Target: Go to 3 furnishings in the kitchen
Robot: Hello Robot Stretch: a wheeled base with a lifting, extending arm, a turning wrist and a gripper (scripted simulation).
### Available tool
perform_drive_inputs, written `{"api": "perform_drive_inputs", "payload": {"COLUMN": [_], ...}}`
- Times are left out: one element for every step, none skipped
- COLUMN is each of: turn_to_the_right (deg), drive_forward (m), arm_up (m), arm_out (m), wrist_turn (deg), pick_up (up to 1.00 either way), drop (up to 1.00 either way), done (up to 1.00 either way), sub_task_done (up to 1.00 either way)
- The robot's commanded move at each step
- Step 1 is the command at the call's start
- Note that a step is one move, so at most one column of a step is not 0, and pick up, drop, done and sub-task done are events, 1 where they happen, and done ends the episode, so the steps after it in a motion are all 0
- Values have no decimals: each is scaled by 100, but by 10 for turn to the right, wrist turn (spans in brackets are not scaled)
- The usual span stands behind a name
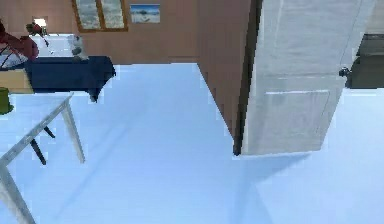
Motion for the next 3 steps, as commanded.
{"api": "perform_drive_inputs", "payload": {"turn_to_the_right": [90, 0, 450], "drive_forward": [0, 20, 0], "arm_up": [0, 0, 0], "arm_out": [0, 0, 0], "wrist_turn": [0, 0, 0], "pick_up": [0, 0, 0], "drop": [0, 0, 0], "done": [0, 0, 0], "sub_task_done": [0, 0, 0]}}
